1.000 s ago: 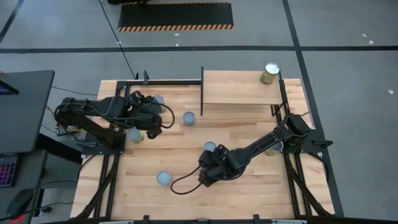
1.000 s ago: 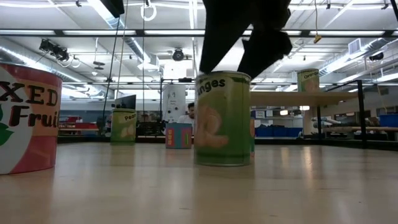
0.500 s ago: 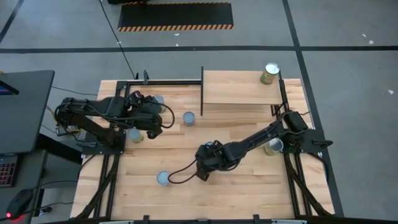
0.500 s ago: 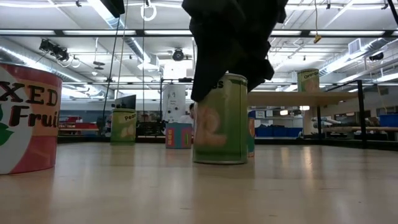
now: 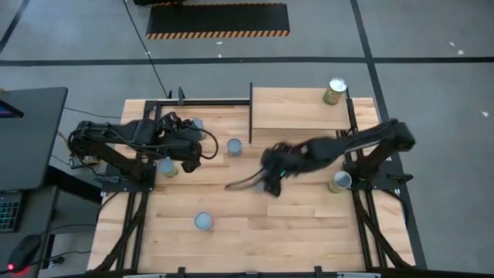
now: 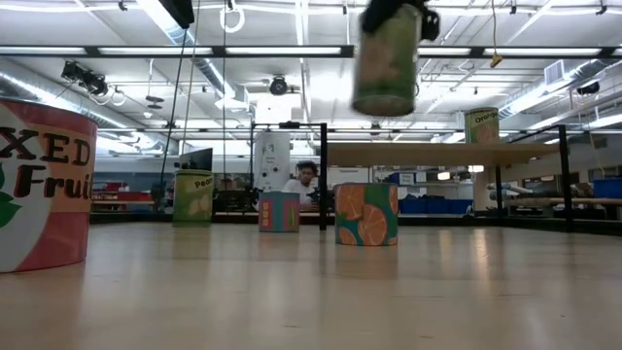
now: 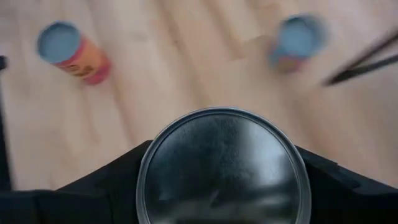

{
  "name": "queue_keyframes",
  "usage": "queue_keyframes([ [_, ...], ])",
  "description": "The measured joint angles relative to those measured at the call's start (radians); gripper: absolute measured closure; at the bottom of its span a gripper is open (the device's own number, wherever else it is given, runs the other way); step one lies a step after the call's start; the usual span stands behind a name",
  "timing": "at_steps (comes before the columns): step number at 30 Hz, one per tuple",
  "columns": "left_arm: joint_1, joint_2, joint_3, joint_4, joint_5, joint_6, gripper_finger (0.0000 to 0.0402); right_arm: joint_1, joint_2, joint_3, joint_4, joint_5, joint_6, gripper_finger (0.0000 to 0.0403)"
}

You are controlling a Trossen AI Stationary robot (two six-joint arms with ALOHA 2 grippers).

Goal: Pick and place cans onto a shelf
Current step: Put the large canned oranges on the shelf

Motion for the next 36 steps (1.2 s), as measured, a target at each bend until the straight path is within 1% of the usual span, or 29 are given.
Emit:
queue_keyframes([
  [3, 0.008, 0.0, 0.0, 0.015, -0.002, -0.014, 0.0045, -0.069, -0.104, 0.0, -0.106, 0.002, -0.107, 0.0092],
  [5, 0.015, 0.0, 0.0, 0.061, 0.003, -0.014, 0.0045, -0.124, -0.169, 0.0, -0.154, -0.005, -0.19, 0.0092],
  [9, 0.025, 0.0, 0.0, 0.186, 0.073, 0.018, 0.0045, -0.248, -0.293, 0.0, -0.24, -0.046, -0.405, 0.0092],
  [13, 0.01, 0.0, 0.0, 0.37, 0.093, 0.062, 0.0045, -0.381, -0.401, 0.0, -0.305, -0.131, -0.627, 0.0092],
  [16, 0.004, 0.0, 0.0, 0.513, 0.145, 0.085, 0.0045, -0.495, -0.471, -0.008, -0.331, -0.213, -0.777, 0.0092],
  [18, 0.004, 0.0, 0.0, 0.603, 0.173, 0.083, 0.0045, -0.573, -0.521, -0.039, -0.333, -0.26, -0.87, 0.0092],
  [21, 0.005, 0.0, 0.0, 0.723, 0.176, 0.056, 0.0045, -0.693, -0.585, -0.111, -0.342, -0.317, -0.965, 0.0092],
  [24, 0.005, 0.0, 0.0, 0.826, 0.177, 0.047, 0.0045, -0.79, -0.629, -0.175, -0.335, -0.341, -1.019, 0.0092],
  [28, 0.007, 0.0, 0.0, 0.918, 0.177, 0.071, 0.0045, -0.905, -0.662, -0.242, -0.326, -0.342, -1.133, 0.0092],
  [31, 0.014, 0.0, 0.0, 0.952, 0.176, 0.095, 0.0045, -0.998, -0.662, -0.299, -0.299, -0.358, -1.2, 0.0092],
  [33, 0.019, 0.0, 0.0, 0.964, 0.174, 0.098, 0.0045, -1.051, -0.651, -0.323, -0.293, -0.379, -1.21, 0.0092],
  [36, 0.026, 0.0, 0.0, 0.966, 0.174, 0.09, 0.0045, -1.113, -0.635, -0.324, -0.271, -0.452, -1.213, 0.0092],
])
